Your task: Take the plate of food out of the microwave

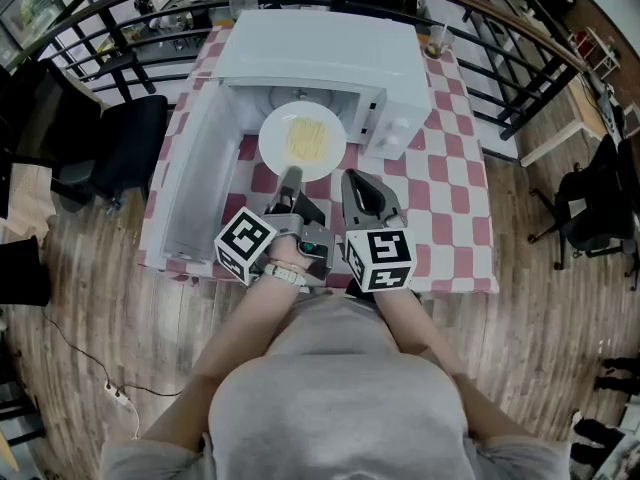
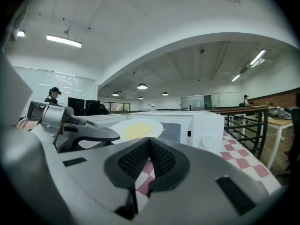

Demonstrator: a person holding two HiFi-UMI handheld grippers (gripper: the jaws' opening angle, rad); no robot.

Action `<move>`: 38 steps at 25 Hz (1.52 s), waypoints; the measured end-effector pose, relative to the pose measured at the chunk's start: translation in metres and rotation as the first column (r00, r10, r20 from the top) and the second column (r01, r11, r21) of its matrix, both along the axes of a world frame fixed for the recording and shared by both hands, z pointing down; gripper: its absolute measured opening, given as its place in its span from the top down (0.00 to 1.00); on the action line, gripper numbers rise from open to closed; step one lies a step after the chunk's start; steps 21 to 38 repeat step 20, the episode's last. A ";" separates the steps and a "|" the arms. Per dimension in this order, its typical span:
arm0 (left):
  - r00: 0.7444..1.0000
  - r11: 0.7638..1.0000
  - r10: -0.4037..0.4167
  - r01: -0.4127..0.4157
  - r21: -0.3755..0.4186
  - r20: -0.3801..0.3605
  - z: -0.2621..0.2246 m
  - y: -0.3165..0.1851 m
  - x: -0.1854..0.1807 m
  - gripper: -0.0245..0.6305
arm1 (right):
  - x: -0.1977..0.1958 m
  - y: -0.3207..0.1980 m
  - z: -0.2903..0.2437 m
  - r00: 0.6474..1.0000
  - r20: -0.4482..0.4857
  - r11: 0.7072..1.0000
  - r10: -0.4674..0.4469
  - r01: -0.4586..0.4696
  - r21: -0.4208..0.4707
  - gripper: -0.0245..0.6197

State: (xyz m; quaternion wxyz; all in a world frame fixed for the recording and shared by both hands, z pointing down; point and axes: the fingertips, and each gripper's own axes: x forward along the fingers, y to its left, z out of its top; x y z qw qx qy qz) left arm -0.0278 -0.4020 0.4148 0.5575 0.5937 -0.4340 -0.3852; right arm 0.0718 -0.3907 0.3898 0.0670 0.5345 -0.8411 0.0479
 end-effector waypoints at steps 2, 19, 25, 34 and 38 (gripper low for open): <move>1.000 1.000 0.002 -0.002 0.003 0.001 -0.001 0.000 0.001 0.94 | 0.003 -0.001 -0.001 1.000 0.013 1.000 0.011 -0.011 0.001 0.92; 1.000 1.000 0.023 -0.022 -0.003 0.017 0.001 -0.003 0.006 0.94 | -0.002 -0.003 -0.003 1.000 0.021 1.000 0.000 0.000 0.017 0.92; 1.000 1.000 0.023 -0.023 -0.003 0.013 0.001 -0.003 0.005 0.94 | -0.003 -0.003 -0.003 1.000 0.020 1.000 0.000 -0.001 0.018 0.92; 1.000 1.000 0.023 -0.023 -0.003 0.013 0.001 -0.003 0.005 0.94 | -0.003 -0.003 -0.003 1.000 0.020 1.000 0.000 -0.001 0.018 0.92; 1.000 1.000 0.023 -0.023 -0.003 0.013 0.001 -0.003 0.005 0.94 | -0.003 -0.003 -0.003 1.000 0.020 1.000 0.000 -0.001 0.018 0.92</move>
